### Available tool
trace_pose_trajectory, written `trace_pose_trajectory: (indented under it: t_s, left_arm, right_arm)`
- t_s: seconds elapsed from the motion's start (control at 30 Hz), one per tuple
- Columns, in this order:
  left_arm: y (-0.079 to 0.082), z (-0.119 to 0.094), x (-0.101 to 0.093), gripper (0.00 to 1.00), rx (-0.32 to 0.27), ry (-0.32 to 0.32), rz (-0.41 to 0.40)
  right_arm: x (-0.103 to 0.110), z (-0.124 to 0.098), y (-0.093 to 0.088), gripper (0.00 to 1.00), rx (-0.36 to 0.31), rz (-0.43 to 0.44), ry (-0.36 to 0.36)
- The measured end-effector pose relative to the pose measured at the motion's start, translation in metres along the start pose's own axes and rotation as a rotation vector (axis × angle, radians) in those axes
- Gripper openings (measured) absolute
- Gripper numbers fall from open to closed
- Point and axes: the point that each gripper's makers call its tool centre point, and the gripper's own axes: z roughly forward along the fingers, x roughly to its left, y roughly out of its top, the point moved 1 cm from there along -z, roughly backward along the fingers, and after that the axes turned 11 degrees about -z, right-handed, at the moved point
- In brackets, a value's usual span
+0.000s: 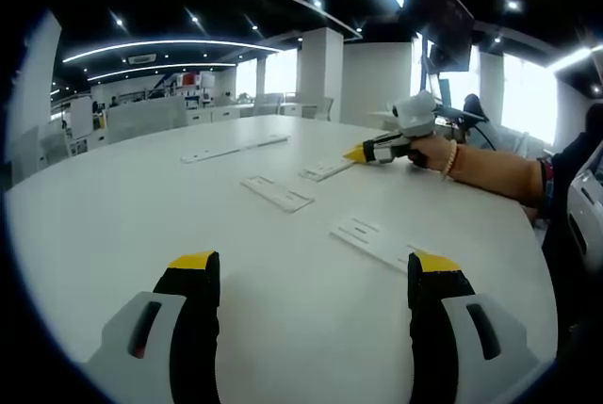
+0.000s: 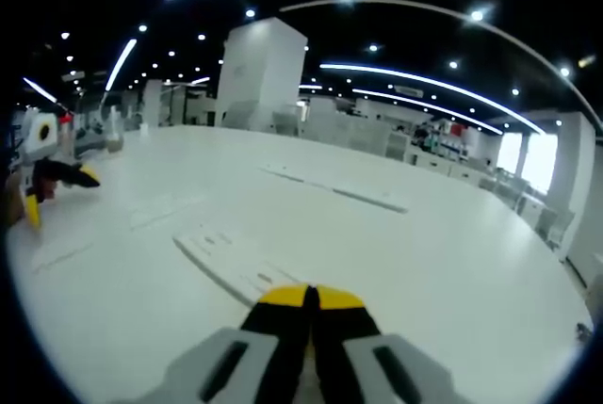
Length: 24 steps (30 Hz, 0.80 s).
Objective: Locate the socket holder cover, grip the socket holder cover, clip it into the socket holder slot.
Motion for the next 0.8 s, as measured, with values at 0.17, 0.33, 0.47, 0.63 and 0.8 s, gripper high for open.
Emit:
trace_pose_trajectory:
  t_s: [0.17,0.33,0.47,0.63,0.8]
  left_arm:
    - [-0.0003,-0.0002,-0.0002,0.81,0.0,0.001,0.0]
    - [-0.0005,-0.0003,-0.0003,0.81,0.0,0.001,0.0]
    - [-0.0008,-0.0005,0.0,0.81,0.001,0.0,0.0]
    - [-0.0004,-0.001,0.0007,0.81,0.001,0.001,0.0]
    - [-0.0001,-0.0013,0.0013,0.81,0.001,0.001,0.001]
  right_arm:
    - [0.0011,0.0004,0.0007,0.04,-0.002,-0.003,0.002]
    - [0.001,0.001,0.0012,0.04,-0.003,-0.004,0.003]
    - [0.0019,0.001,0.0017,0.04,-0.004,-0.004,0.004]
    - [0.004,0.0009,0.0024,0.04,-0.005,-0.009,0.007]
    - [0.0047,0.0014,0.003,0.04,-0.006,-0.014,0.009]
